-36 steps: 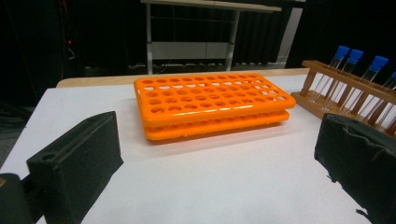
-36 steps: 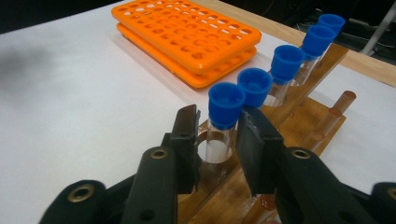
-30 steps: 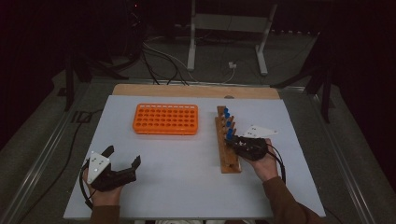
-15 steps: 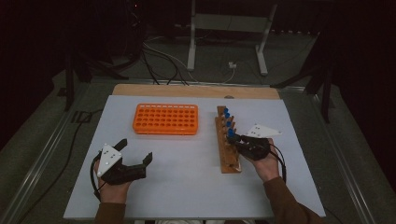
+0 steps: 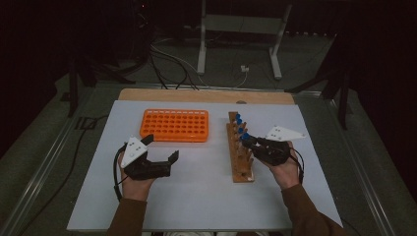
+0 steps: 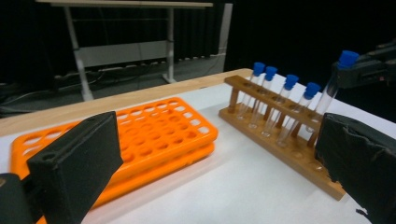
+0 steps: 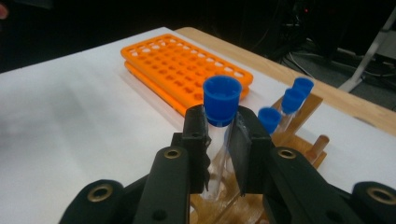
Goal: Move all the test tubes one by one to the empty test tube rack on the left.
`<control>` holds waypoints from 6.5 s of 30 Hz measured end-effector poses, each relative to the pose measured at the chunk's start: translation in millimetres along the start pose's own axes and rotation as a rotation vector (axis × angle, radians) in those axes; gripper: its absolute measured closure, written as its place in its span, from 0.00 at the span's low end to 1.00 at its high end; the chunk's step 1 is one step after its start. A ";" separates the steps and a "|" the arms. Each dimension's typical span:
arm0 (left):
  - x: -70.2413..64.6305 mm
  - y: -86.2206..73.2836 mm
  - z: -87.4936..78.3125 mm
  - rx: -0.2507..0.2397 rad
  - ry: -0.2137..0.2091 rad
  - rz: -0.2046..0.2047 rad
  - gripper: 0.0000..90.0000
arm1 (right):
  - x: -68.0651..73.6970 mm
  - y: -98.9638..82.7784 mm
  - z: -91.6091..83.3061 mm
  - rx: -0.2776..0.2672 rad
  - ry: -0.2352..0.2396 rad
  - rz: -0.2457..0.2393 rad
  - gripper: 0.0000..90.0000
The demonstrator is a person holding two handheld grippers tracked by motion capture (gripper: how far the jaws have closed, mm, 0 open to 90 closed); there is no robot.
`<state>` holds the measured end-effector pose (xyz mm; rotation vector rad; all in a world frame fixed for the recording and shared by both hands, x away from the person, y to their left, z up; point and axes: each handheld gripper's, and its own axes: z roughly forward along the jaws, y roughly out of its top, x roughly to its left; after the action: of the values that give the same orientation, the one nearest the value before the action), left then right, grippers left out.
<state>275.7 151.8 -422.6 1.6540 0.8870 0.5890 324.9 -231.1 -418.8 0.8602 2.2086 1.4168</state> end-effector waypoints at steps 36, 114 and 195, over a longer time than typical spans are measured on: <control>-50.8 19.1 79.8 0.087 -0.191 0.057 0.32 | 33.2 47.3 25.2 -0.021 0.123 -0.020 0.85; 2.4 12.8 113.3 0.016 -0.055 0.005 0.87 | -16.7 -25.9 -40.2 -0.105 -0.071 0.128 0.00; 8.1 -31.6 172.8 0.223 0.032 -0.048 0.62 | -18.8 -35.2 -36.2 -0.108 -0.065 0.147 0.00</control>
<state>404.8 59.9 -498.8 1.8210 1.0430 0.4983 306.7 -279.0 -435.7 1.0328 2.0372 1.5370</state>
